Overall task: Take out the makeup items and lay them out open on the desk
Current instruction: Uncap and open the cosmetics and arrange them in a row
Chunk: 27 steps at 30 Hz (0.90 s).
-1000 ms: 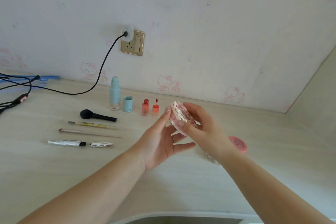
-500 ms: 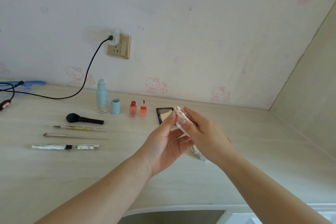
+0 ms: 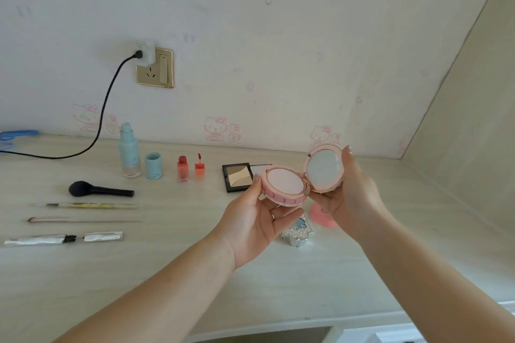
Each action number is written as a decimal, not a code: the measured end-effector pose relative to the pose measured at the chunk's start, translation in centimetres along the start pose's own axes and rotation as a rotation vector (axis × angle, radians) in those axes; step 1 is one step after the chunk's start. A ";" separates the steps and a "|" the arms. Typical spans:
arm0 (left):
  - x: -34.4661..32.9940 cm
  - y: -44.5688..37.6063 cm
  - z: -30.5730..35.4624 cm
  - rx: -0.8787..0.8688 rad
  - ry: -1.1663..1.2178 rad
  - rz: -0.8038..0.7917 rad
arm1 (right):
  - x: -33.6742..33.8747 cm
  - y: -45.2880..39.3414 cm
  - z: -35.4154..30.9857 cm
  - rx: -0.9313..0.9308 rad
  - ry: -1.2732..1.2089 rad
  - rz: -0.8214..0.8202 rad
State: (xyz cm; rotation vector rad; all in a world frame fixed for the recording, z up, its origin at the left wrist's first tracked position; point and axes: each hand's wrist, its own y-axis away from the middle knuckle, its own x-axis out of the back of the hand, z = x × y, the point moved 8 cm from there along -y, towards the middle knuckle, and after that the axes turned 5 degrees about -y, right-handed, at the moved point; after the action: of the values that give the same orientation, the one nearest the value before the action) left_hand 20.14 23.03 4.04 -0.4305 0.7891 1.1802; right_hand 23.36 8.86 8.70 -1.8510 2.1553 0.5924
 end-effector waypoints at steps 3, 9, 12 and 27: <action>0.0 -2.2 -0.6 0.025 -0.037 0.094 | 1.6 -1.6 -0.2 -0.032 -0.100 0.042; -0.8 -6.8 0.1 -0.020 -0.147 0.261 | 4.6 -5.6 -0.8 -0.055 -0.170 0.151; -1.0 -9.3 0.7 -0.047 -0.232 0.328 | 5.4 -8.1 -1.0 -0.057 -0.195 0.183; 1.5 -16.7 2.9 0.153 -0.839 0.402 | 7.5 -17.8 2.7 -0.107 -0.187 0.224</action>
State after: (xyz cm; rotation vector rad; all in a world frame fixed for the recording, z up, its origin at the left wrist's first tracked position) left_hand 36.86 20.21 3.30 0.3688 0.2209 1.4954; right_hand 39.34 1.41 0.41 -1.5419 2.2578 0.9064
